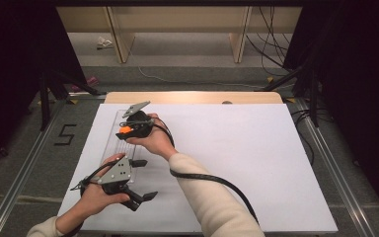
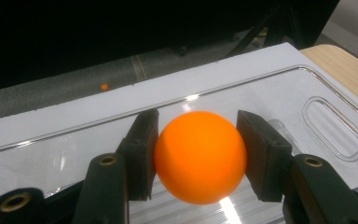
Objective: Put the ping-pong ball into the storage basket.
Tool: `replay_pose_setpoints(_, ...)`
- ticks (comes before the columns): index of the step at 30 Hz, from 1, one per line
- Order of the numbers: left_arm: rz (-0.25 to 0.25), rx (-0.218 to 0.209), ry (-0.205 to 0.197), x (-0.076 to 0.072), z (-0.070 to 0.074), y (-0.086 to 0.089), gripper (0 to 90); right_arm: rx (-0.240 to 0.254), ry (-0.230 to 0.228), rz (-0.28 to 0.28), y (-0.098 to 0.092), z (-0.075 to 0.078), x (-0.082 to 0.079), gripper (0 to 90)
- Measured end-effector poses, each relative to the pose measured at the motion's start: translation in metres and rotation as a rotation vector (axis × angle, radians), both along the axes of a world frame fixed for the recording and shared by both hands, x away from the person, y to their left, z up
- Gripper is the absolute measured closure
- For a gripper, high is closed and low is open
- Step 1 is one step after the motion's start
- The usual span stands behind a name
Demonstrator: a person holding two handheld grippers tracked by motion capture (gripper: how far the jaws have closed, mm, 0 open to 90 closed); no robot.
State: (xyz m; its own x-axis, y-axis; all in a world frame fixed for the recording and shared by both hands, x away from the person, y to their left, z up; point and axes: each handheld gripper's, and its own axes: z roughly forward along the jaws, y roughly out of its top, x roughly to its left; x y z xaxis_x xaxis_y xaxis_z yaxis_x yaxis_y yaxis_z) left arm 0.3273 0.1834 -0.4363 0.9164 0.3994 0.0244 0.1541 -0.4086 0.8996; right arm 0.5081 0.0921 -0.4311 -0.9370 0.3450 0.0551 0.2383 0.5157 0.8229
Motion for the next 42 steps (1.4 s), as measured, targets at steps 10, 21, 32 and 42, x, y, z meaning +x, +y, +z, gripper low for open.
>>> replay_pose_setpoints(10, -0.001, 0.001, 0.0, 0.0, 0.0, 0.0, 0.0, -0.012, 0.005, 0.008, 0.002, -0.003, 0.0, 51.3)
replay_pose_setpoints(21, -0.001, 0.001, -0.001, 0.0, 0.0, 0.0, 0.0, -0.021, 0.013, 0.012, 0.005, -0.007, 0.0, 51.2)
replay_pose_setpoints(32, -0.001, 0.002, -0.002, 0.0, 0.0, 0.0, 0.0, -0.033, 0.019, 0.02, 0.006, -0.01, 0.0, 51.2)
replay_pose_setpoints(42, -0.001, 0.002, -0.001, 0.0, 0.0, 0.0, 0.0, -0.036, 0.022, 0.015, 0.006, -0.012, 0.0, 51.2)
